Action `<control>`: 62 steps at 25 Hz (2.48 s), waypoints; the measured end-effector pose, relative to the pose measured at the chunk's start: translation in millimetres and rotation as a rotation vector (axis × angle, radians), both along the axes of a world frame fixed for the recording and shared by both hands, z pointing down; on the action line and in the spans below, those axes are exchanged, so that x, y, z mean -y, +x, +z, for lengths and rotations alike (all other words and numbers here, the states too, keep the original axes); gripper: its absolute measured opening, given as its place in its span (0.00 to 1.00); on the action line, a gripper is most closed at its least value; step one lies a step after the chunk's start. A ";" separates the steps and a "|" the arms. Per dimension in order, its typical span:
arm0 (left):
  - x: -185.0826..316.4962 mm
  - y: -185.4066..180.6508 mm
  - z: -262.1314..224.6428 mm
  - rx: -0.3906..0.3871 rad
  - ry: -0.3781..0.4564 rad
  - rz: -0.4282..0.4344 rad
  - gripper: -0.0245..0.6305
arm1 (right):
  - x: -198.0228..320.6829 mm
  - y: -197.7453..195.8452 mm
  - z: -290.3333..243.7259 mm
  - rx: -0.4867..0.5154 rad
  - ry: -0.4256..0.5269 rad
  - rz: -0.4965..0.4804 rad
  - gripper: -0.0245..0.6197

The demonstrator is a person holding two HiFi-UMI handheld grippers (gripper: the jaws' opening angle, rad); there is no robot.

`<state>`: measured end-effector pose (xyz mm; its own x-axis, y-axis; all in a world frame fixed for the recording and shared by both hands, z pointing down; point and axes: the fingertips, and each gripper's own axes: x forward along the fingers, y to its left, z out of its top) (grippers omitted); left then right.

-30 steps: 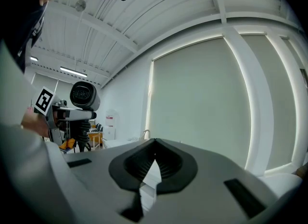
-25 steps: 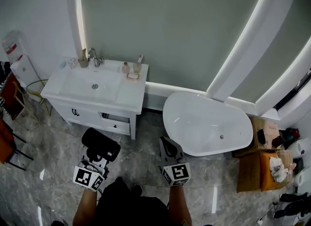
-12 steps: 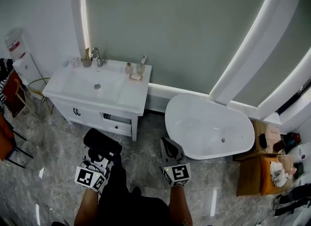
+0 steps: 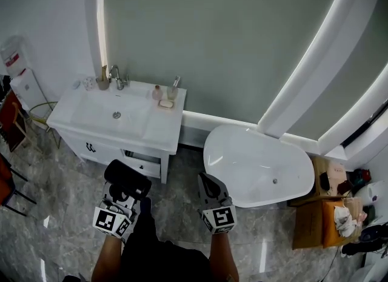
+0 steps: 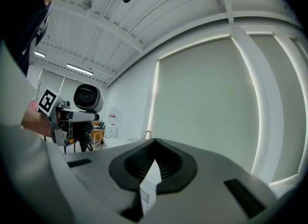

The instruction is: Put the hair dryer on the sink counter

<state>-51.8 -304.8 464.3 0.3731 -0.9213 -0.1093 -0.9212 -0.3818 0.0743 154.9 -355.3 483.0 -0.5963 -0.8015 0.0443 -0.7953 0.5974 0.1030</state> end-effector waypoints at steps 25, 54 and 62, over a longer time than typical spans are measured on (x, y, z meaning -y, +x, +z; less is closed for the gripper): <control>189.9 -75.1 -7.0 -0.003 -0.017 0.045 0.38 | 185.1 -84.4 -6.1 0.018 -0.029 0.009 0.08; 313.6 -91.3 -7.8 -0.005 -0.039 0.131 0.38 | 280.5 -121.0 -16.7 0.006 -0.027 0.048 0.08; 328.2 -88.1 4.4 -0.014 -0.082 0.093 0.38 | 300.9 -124.6 -19.0 -0.002 -0.026 0.006 0.08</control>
<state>-139.8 -633.1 468.6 0.4559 -0.8891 -0.0411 -0.8809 -0.4574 0.1215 30.3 -656.2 464.0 -0.5915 -0.8036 0.0662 -0.7987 0.5952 0.0888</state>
